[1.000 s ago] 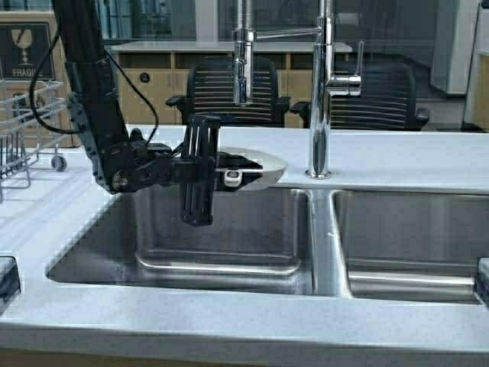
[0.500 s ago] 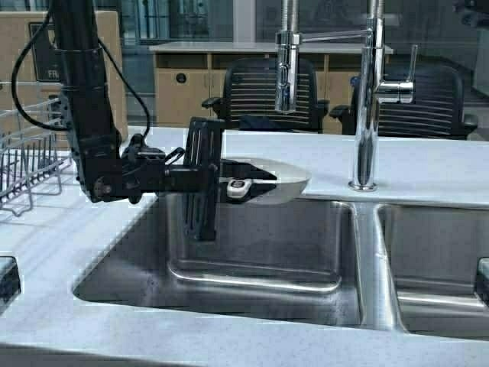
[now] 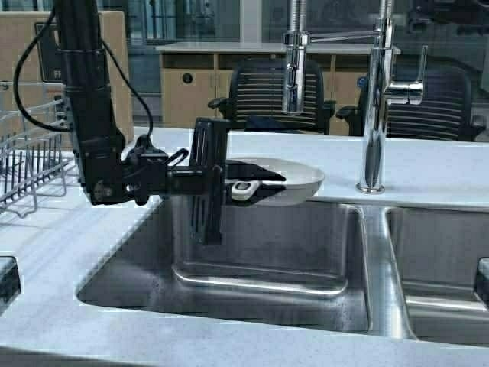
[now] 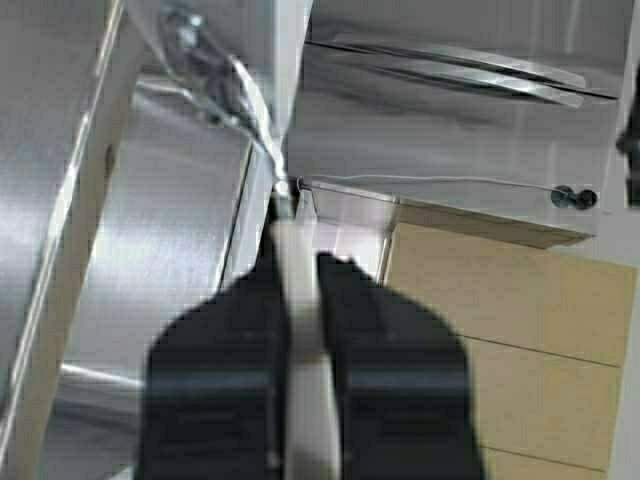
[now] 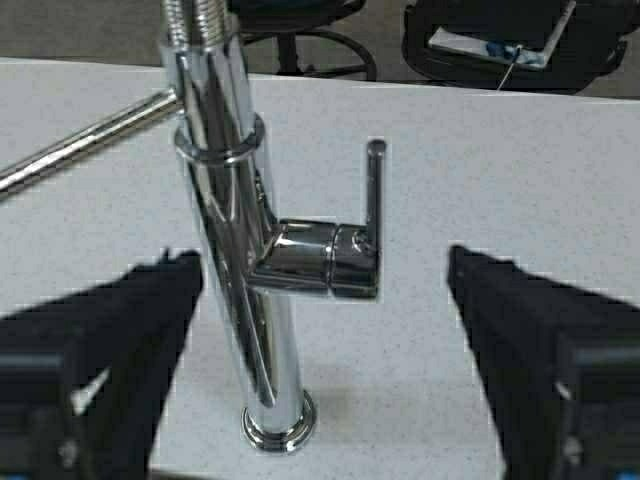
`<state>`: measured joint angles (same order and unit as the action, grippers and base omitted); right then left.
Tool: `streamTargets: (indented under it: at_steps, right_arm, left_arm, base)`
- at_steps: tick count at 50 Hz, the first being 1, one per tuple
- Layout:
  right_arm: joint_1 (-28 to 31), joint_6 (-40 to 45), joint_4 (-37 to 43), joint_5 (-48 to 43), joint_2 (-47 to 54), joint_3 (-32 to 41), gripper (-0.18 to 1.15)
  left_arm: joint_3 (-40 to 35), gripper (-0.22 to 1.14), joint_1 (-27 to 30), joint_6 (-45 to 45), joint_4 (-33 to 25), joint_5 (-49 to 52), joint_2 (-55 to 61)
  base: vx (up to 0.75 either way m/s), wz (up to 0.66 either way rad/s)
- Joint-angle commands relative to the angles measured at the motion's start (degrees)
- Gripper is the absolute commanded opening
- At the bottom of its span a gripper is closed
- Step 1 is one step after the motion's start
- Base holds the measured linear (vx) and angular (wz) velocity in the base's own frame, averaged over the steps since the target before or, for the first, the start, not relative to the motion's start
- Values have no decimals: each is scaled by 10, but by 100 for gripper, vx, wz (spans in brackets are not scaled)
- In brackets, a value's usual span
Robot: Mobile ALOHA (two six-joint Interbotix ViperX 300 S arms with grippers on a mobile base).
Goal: Wash the pan
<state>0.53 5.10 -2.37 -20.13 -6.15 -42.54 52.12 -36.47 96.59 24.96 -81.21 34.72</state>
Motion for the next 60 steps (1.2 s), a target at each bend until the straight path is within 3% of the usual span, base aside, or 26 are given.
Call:
streamTargets:
  at_steps: [1,23,60]
  right_arm:
    - [0,-3,-1,-6,61,64,104]
    - [-25,-24,-1,1,172,188,104]
    - [-90,-22,8,47,230,262,104]
  left_arm:
    - [3,2,-15,-4,2,-20,-23]
    - [6,2,-30,-3,-17,-22,-22]
    - [2,2,-29,-3,-25,-23,-19]
  base:
    - [0,0]
    - [0,0]
    - [0,0]
